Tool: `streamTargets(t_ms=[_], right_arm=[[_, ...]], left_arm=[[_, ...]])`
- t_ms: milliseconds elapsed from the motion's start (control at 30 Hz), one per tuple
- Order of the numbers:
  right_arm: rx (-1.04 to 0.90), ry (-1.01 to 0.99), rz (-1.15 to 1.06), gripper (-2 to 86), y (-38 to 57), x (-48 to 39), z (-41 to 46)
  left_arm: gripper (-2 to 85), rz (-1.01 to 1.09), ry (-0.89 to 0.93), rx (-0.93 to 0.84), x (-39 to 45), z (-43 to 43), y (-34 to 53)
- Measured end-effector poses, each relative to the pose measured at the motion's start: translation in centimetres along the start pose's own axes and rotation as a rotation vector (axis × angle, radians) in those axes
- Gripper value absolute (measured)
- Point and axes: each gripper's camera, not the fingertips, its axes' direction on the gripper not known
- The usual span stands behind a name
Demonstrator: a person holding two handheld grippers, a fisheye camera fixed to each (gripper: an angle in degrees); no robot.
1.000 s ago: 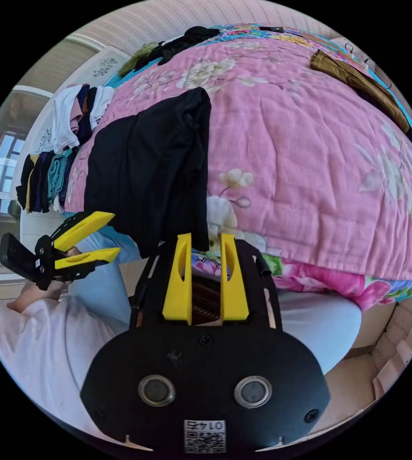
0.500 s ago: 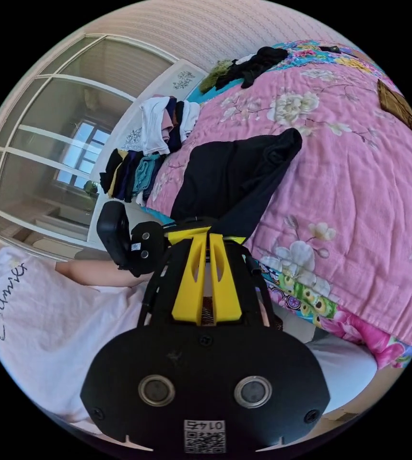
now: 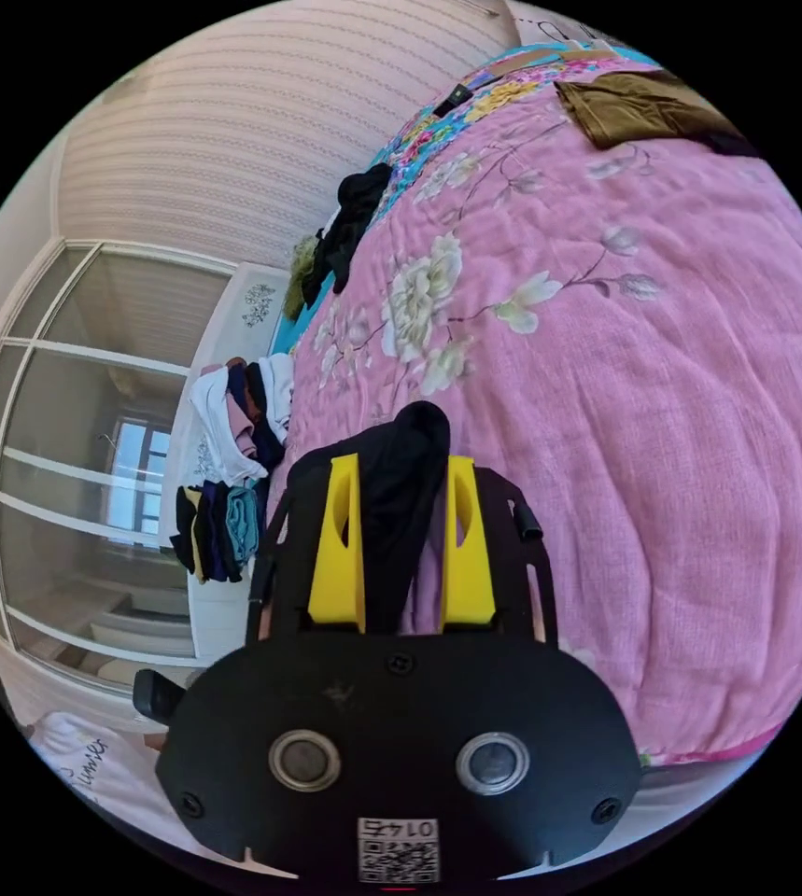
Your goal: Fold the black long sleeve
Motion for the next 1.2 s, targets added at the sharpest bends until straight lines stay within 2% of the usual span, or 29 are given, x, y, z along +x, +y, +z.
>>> streamTargets(t_ms=[67,200,367,533,600,667,867,967,1033,1200], right_arm=[[-0.034,0.000,0.062,4.1,-0.5,0.5,0.0],[-0.039,0.012,-0.022,2.0,-0.1,-0.1,-2.8],[0.072,-0.045,-0.027,1.2,2.4,1.2,-10.9],[0.182,0.074,0.030,1.2,7.3,2.1,-20.4],[0.187,0.093,0.043,1.2,8.2,1.4,-21.3],[0.159,0.100,0.011,1.3,8.2,-0.1,-20.6],[0.038,0.033,-0.165,1.9,4.4,-8.7,-12.3],[-0.041,0.126,-0.242,2.5,2.4,-13.5,-6.5],[-0.088,0.258,-0.292,2.2,1.6,-16.7,-3.2],[-0.056,0.302,-0.473,4.6,1.8,-21.5,-2.6]], left_arm=[[-0.4,0.011,0.003,0.007,0.0,-0.5,-0.1],[-0.5,0.069,0.034,0.030,0.4,-2.2,-0.8],[-0.4,0.182,0.229,0.122,2.7,-4.5,-2.5],[-0.4,0.207,0.449,0.157,4.5,-5.1,-4.4],[-0.4,0.193,0.444,0.143,4.1,-5.2,-4.4],[-0.5,0.158,0.413,0.128,2.9,-5.6,-3.9],[-0.5,-0.201,0.290,0.201,-5.9,-9.0,-0.9],[-0.6,-0.387,0.170,0.184,-10.2,-9.3,0.9],[-0.8,-0.523,0.132,0.122,-13.1,-8.9,2.0],[-0.7,-0.610,0.076,0.088,-15.9,-9.6,3.0]])
